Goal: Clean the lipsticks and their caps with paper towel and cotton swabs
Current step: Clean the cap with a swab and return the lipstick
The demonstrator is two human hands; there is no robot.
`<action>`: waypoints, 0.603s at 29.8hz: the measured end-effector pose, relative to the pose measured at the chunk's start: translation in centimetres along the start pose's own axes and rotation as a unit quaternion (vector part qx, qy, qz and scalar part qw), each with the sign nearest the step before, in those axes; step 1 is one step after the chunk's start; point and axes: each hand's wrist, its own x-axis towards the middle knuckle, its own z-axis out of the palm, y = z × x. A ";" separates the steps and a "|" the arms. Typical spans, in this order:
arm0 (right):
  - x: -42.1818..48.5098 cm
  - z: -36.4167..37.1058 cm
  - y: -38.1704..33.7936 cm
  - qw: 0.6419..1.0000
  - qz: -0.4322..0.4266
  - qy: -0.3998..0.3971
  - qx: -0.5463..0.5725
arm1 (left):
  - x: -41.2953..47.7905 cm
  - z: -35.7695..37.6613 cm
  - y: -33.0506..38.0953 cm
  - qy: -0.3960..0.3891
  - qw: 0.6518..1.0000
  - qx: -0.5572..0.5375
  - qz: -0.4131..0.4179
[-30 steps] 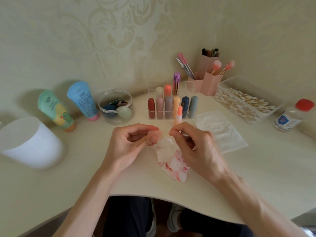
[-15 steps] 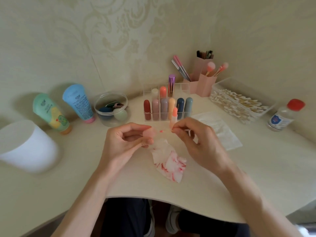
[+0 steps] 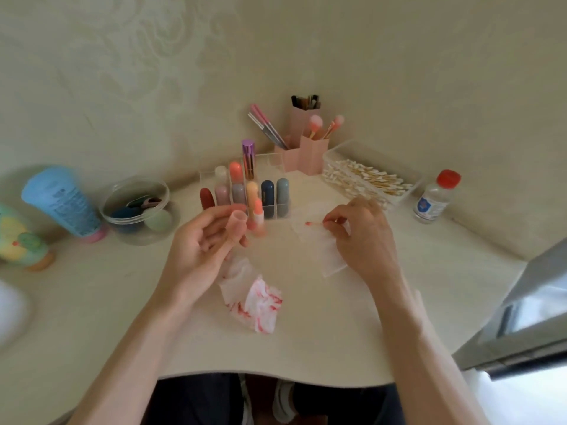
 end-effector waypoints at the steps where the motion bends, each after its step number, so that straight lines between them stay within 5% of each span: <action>1: 0.0 0.0 -0.1 1.000 0.006 -0.002 -0.004 | 0.0 0.0 -0.1 -0.003 1.000 0.009 0.003; 10: -0.4 0.5 -3.2 0.995 -0.035 0.024 0.092 | -0.4 -0.3 0.3 0.003 1.000 -0.026 0.013; 13: -1.0 1.4 -5.5 0.986 -0.076 -0.023 0.146 | -0.7 -0.4 0.4 0.011 0.999 -0.032 0.012; 18: -0.7 3.3 -8.0 0.987 -0.030 -0.098 0.126 | -0.8 -0.8 0.2 0.016 0.997 -0.072 -0.002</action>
